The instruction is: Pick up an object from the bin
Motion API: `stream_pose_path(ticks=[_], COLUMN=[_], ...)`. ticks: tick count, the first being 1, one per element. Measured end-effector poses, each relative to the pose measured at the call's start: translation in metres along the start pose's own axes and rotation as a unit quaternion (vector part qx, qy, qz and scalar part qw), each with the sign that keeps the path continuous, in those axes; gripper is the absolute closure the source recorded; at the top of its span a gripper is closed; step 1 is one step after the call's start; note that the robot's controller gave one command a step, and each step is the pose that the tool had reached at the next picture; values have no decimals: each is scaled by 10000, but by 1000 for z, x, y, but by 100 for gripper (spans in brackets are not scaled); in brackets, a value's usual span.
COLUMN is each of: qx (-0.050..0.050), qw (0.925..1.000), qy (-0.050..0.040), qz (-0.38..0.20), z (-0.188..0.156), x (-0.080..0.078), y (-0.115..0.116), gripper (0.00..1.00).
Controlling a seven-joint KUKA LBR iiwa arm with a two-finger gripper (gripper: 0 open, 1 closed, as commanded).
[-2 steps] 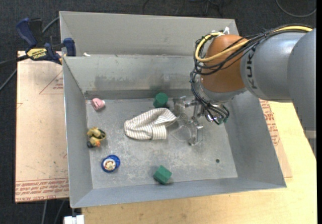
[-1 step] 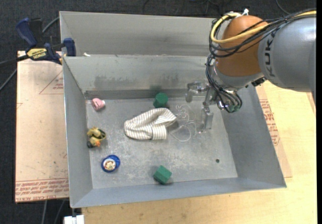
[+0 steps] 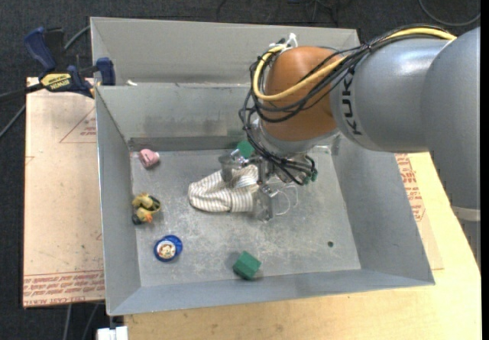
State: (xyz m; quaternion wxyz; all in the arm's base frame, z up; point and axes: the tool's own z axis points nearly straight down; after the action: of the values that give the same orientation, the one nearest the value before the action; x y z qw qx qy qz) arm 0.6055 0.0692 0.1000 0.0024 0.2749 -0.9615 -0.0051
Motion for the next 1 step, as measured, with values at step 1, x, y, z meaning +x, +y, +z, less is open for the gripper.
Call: stream_pose_path(ticks=[1], qx=[62], qw=[9983], qy=[-61], qz=[579], z=[29], x=[-9], y=[-10], gripper=[0])
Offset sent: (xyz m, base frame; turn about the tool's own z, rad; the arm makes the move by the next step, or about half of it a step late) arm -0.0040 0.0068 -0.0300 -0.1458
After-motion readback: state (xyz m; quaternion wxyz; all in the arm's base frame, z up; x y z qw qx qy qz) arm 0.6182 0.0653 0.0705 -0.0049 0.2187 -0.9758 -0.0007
